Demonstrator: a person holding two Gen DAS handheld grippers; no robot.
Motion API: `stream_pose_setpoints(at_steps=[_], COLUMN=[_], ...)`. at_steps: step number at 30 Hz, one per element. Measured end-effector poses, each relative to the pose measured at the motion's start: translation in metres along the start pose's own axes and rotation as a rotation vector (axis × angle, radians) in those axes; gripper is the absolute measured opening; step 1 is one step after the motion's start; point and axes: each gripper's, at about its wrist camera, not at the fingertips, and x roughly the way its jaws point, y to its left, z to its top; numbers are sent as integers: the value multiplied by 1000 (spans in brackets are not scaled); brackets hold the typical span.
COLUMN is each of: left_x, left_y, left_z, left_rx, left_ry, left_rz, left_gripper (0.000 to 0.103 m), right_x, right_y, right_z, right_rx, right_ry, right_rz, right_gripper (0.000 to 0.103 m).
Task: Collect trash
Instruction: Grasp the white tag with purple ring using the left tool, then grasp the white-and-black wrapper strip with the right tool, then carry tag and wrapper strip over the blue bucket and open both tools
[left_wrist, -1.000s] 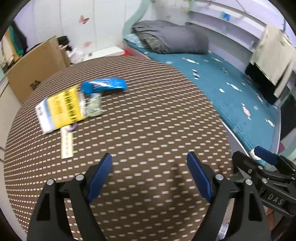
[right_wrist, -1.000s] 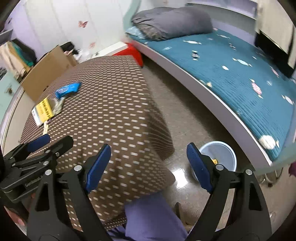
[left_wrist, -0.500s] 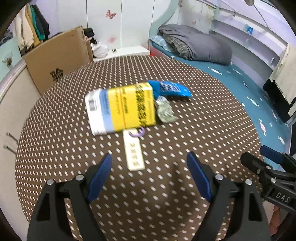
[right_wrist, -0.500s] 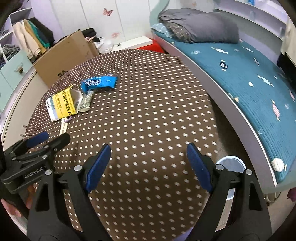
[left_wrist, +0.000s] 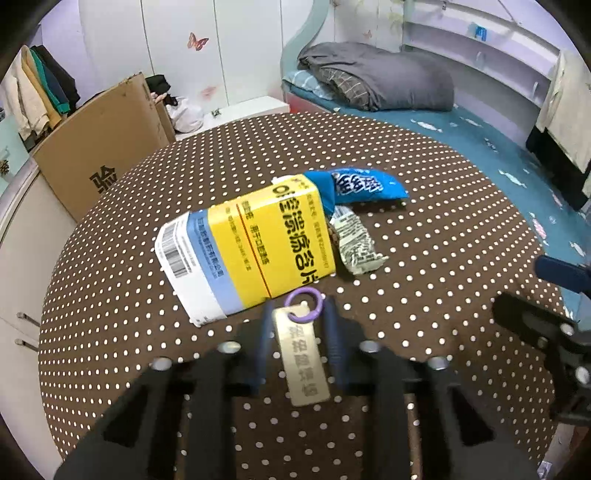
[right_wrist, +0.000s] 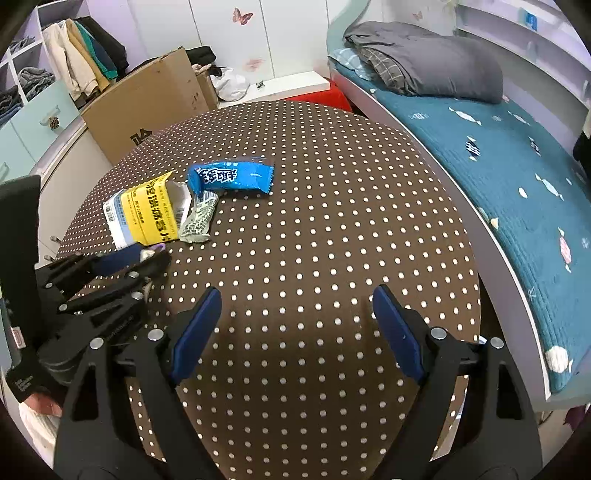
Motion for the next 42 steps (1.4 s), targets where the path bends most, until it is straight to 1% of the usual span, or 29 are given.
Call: stream_pose_setpoints(at_steps=[1,2,7,9,12,13,16,20,24,25,26,27,28,29,30,32,34,39,42], left_x=[-1,-2,-13,-19,-28,-32,-43,-55,-65,-67,-68,-68,-67,-66,-64,-62,-62,-63,-66], left_y=[2,3,7,9,14,16,30,48,66,66,70,72,75,77,79,79,77,65,52], left_z=[0,0,-7,-10,-15,-16,-20,-24,-25,-24,-25,-25,-24,-24,-24,-24,-24,-22,-23], left_rx=[-5,-6,-9,-13,-25,-32,-59,-105,-154,-160,-163,-166,-173,-179,-187,-191,-187,-173,-157], left_ry=[-10,-19,-46,-55,-73,-80,-113,-138,-162,-166,-171,-173,-171,-168,-165,-161,-163,-167,-175], left_rz=[0,2,-4,-12,4,3,-2,-40,-52,-54,-43,-30,-28,-31,-31,-30,-32,-40,-50], left_gripper=[15,11,6,5,5,5,5,5,4,4,4,5,5,5,5,5,5,5,5], right_x=[1,3,8,9,13,16,24,40,59,63,67,69,70,69,69,65,57,27,16], right_y=[0,1,6,10,19,23,33,47,66,70,74,79,81,83,82,75,67,47,38], right_z=[1,1,0,1,5,9,19,31,41,42,43,44,44,45,46,46,43,27,19], right_rx=[0,-1,-8,-15,-27,-36,-58,-98,-151,-168,-179,-198,-208,-212,-207,-170,-148,-111,-96], right_ry=[2,6,24,26,22,18,19,38,59,63,68,46,38,32,35,61,64,38,28], right_rz=[0,-1,4,4,16,29,34,63,65,65,62,38,35,42,47,79,104,134,132], right_gripper=[83,83,83,83,83,83,83,83,81,79,70,67,51,31,23,18,17,17,17])
